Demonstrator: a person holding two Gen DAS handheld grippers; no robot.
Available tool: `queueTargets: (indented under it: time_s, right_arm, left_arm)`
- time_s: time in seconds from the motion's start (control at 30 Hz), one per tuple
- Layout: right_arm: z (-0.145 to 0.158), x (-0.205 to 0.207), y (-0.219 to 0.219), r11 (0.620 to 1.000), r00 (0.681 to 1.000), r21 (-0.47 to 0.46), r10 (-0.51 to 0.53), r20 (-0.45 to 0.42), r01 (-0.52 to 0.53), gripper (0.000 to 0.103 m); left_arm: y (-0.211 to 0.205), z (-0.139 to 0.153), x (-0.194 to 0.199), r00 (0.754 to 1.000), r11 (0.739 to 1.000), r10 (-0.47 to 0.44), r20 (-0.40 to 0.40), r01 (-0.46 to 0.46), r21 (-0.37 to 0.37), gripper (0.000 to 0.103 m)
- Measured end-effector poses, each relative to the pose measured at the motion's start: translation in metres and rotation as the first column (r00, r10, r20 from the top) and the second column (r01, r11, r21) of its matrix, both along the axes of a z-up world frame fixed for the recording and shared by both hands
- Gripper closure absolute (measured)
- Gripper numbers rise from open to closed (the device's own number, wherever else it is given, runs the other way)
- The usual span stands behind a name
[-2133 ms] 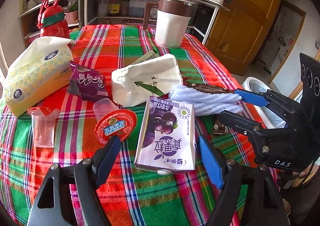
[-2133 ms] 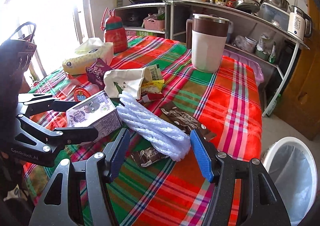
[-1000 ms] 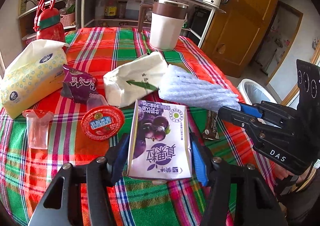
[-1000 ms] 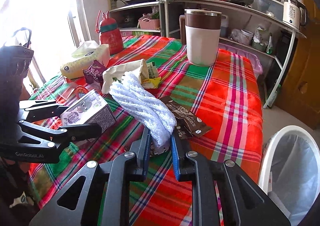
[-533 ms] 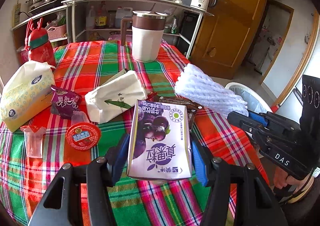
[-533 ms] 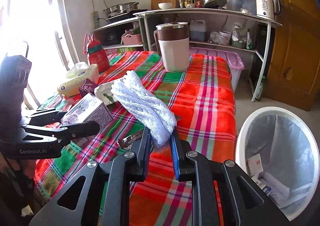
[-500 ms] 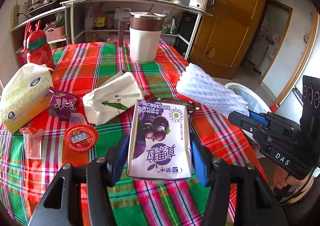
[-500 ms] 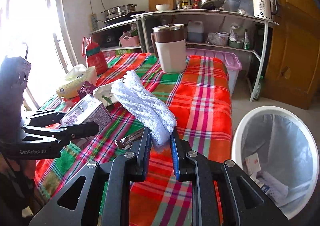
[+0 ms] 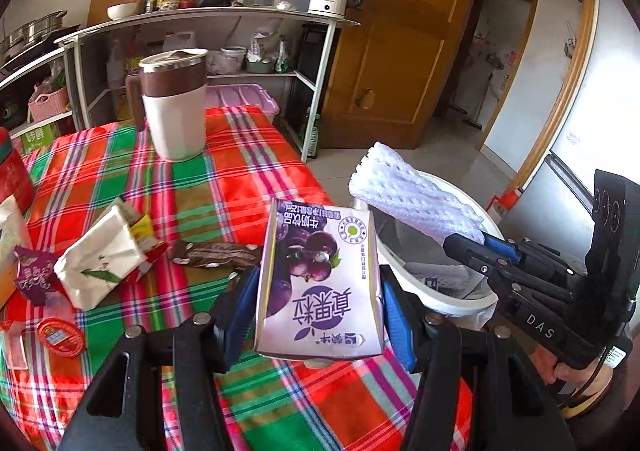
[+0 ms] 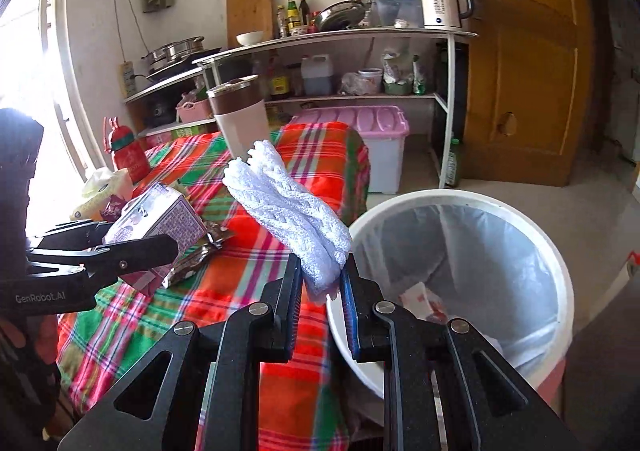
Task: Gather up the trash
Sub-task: 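Carry the foam net and juice carton over the bin and open both tools, then move both open tools back over the table items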
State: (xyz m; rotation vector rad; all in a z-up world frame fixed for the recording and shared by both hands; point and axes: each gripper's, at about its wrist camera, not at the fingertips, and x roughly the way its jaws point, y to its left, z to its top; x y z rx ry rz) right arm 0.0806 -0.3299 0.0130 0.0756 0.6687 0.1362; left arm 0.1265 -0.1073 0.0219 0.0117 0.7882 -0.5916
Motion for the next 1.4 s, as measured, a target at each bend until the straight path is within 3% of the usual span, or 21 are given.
queueTargets:
  time_s: [0.43,0.93,1.03,1.23,1.4]
  right_arm:
    - [-0.014,-0.010,-0.084,0.975,0.974,-0.045,-0.222,-0.048,0.220,0.083]
    - [-0.043,0.003,-0.123,0.939,0.933,-0.122,-0.336,-0.127,0.322,0.081]
    - [-0.046,0.004,-0.124,0.935,0.929,-0.135,-0.346,-0.130,0.329,0.077]
    - [-0.048,0.001,-0.124,0.928,0.924,-0.148,-0.360,-0.130,0.341,0.052]
    - [-0.043,-0.003,-0.119,0.930,0.925,-0.132,-0.359,-0.122,0.343,0.051]
  left_arm:
    - [-0.098,-0.006,0.004,0.988,0.988,-0.152,-0.035,0.153,0.009,0.043]
    - [-0.150,-0.025,0.009,0.982,0.982,-0.173,-0.073,0.178,0.065,0.042]
    - [-0.152,-0.026,0.008,0.983,0.981,-0.173,-0.066,0.178,0.080,0.042]
    - [-0.147,-0.021,0.006,0.986,0.983,-0.159,-0.052,0.163,0.080,0.033]
    - [-0.135,-0.014,0.002,0.989,0.986,-0.148,-0.032,0.150,0.074,0.031]
